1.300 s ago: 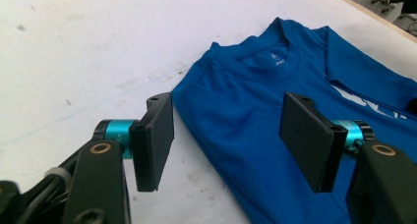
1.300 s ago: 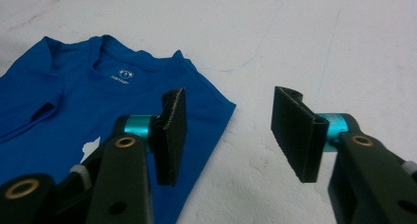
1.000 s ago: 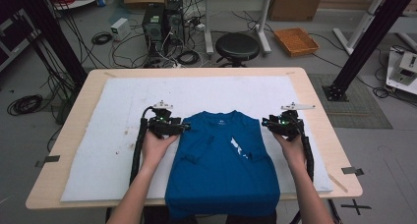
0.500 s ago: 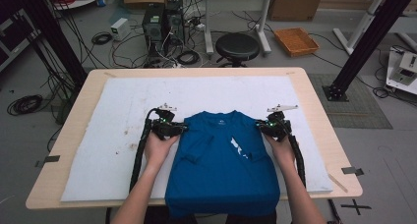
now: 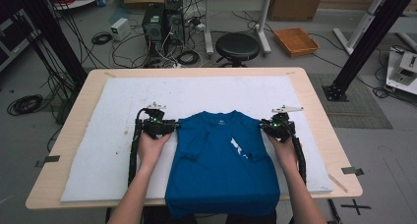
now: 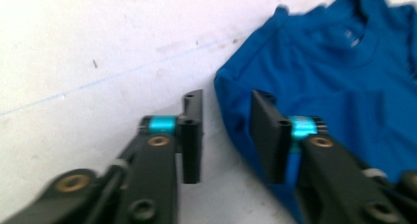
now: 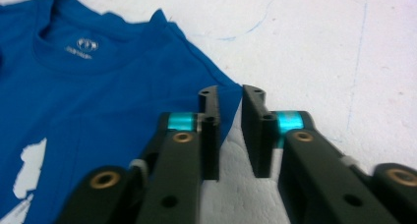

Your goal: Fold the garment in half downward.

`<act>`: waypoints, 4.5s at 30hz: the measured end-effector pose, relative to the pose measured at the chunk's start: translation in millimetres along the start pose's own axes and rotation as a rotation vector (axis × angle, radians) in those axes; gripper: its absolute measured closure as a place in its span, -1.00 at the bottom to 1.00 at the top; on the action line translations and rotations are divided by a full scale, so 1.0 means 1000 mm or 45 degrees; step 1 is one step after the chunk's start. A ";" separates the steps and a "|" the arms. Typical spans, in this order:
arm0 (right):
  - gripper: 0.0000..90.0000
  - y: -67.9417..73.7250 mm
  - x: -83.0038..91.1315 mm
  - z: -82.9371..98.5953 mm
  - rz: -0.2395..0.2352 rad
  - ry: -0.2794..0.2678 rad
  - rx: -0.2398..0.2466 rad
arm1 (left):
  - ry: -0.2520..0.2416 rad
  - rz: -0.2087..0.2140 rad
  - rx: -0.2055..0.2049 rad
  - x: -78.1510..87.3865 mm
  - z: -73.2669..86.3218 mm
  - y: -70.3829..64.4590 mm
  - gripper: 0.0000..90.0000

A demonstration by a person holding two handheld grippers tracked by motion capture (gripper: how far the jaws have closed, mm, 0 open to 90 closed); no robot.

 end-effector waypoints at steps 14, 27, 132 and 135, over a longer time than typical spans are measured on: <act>1.00 -0.002 -0.009 0.004 0.016 0.051 -0.012 | 0.027 0.013 -0.033 -0.009 0.002 -0.008 0.47; 0.64 -0.003 -0.007 -0.016 0.011 -0.018 0.035 | -0.034 0.021 -0.061 -0.010 -0.021 -0.010 0.21; 0.94 0.070 0.062 0.004 -0.210 -0.143 0.278 | -0.239 0.179 -0.589 0.078 0.005 -0.087 0.96; 0.94 0.078 0.072 0.019 -0.213 -0.145 0.294 | -0.235 0.191 -0.623 0.089 0.022 -0.092 0.96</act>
Point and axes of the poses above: each handheld gripper's, and its own axes: x roughly backward along the jaws, z roughly out of its underside, y roughly to its left, the point moved 5 cm from there along -x, roughly forward along the jaws, and after that the axes turned 9 degrees about -z, right-handed, at the moved point
